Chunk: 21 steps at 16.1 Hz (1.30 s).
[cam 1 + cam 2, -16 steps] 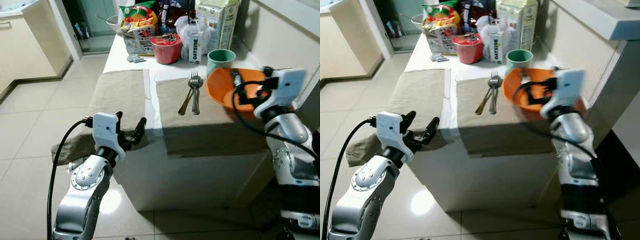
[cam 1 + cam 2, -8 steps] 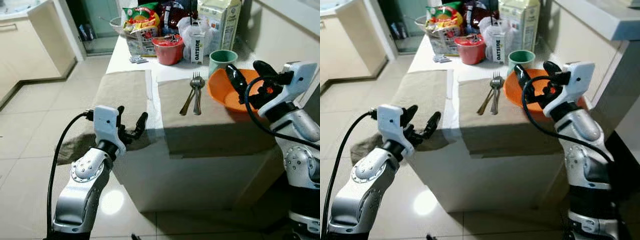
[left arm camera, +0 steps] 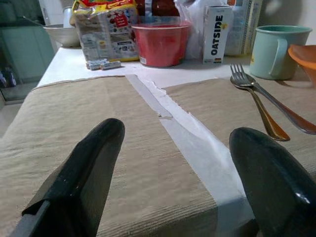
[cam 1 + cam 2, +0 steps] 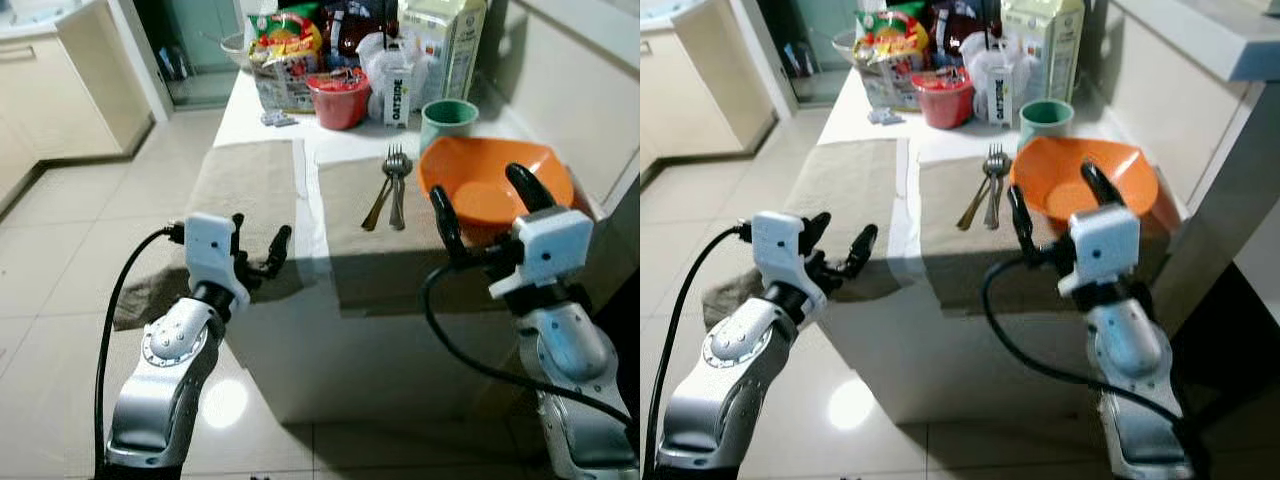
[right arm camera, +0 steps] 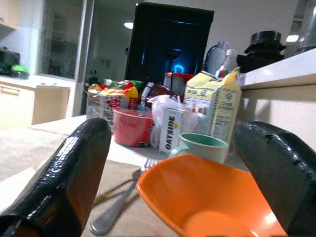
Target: Setting the table
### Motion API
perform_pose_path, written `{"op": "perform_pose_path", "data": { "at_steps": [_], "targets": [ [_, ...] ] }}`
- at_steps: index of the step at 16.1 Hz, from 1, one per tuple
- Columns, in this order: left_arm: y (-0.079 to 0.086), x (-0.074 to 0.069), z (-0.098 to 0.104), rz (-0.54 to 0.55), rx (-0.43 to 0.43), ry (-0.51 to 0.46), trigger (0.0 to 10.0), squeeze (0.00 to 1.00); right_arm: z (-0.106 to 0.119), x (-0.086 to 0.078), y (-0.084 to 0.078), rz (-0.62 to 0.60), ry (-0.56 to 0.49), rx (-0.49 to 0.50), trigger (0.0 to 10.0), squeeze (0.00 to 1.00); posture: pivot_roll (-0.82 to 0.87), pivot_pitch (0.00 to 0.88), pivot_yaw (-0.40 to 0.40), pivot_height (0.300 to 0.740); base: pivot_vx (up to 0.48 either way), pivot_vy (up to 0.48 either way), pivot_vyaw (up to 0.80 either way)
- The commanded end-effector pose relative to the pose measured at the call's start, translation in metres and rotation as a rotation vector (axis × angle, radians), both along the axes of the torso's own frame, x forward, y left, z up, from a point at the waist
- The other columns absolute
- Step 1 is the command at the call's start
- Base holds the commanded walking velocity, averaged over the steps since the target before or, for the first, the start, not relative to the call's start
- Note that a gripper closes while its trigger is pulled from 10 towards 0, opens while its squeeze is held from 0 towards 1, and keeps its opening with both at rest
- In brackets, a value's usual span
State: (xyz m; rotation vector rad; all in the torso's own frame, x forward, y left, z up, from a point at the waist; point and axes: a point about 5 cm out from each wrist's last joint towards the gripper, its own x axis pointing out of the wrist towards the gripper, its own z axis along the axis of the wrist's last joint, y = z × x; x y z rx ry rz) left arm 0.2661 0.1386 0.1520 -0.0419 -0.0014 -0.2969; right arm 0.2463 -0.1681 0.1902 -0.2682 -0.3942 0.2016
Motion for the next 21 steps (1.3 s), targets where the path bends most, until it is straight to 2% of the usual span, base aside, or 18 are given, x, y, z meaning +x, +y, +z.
{"op": "perform_pose_path", "data": {
  "at_steps": [1, 2, 3, 5, 7, 11, 14, 17, 21],
  "targets": [
    [0.002, -0.001, -0.002, 0.015, 0.021, 0.0, 10.0, 0.0, -0.002, -0.01, -0.004, -0.036, -0.035, -0.033, 10.0, 0.0, -0.21, 0.0, 0.117, 0.74, 0.0, 0.0, 0.0],
    [0.002, 0.0, -0.002, 0.02, 0.038, -0.004, 10.0, 0.0, -0.014, -0.018, -0.013, -0.11, -0.031, -0.071, 10.0, 0.0, -0.21, 0.0, 0.113, 0.74, 0.0, 0.0, 0.0],
    [0.003, 0.0, -0.002, 0.021, 0.044, -0.003, 10.0, 0.0, -0.019, -0.024, -0.015, -0.124, -0.038, -0.094, 10.0, 0.0, -0.21, 0.0, 0.112, 0.74, 0.0, 0.0, 0.0],
    [0.002, 0.0, -0.004, 0.012, 0.043, 0.009, 10.0, 0.0, -0.04, -0.034, -0.019, -0.144, 0.017, -0.15, 10.0, 0.0, -0.21, 0.0, 0.112, 0.74, 0.0, 0.0, 0.0],
    [0.001, -0.002, -0.006, 0.005, 0.043, 0.015, 10.0, 0.0, -0.042, -0.03, -0.021, -0.163, 0.045, -0.118, 10.0, 0.0, -0.2, 0.0, 0.112, 0.74, 0.0, 0.0, 0.0],
    [0.001, -0.003, -0.001, 0.023, -0.01, -0.019, 10.0, 0.0, -0.041, -0.026, -0.02, -0.159, -0.01, -0.128, 10.0, 0.0, -0.19, 0.0, 0.106, 0.74, 0.0, -0.073, 0.0],
    [-0.002, -0.004, 0.002, 0.011, -0.04, -0.032, 10.0, 0.0, -0.037, -0.016, -0.02, -0.173, -0.04, -0.119, 10.0, 0.0, -0.19, 0.0, 0.106, 0.74, 0.0, -0.467, 0.0],
    [-0.005, -0.007, 0.006, 0.003, -0.057, -0.055, 10.0, 0.0, -0.034, -0.007, -0.012, -0.153, -0.055, -0.122, 10.0, 0.0, -0.18, 0.0, 0.104, 0.74, 0.0, -0.466, 0.0],
    [-0.009, -0.008, 0.008, -0.014, -0.058, -0.076, 10.0, 0.0, -0.032, 0.0, -0.009, -0.144, -0.074, -0.122, 10.0, 0.0, -0.17, 0.0, 0.101, 0.74, 0.0, -0.471, 0.0]
  ]
}}
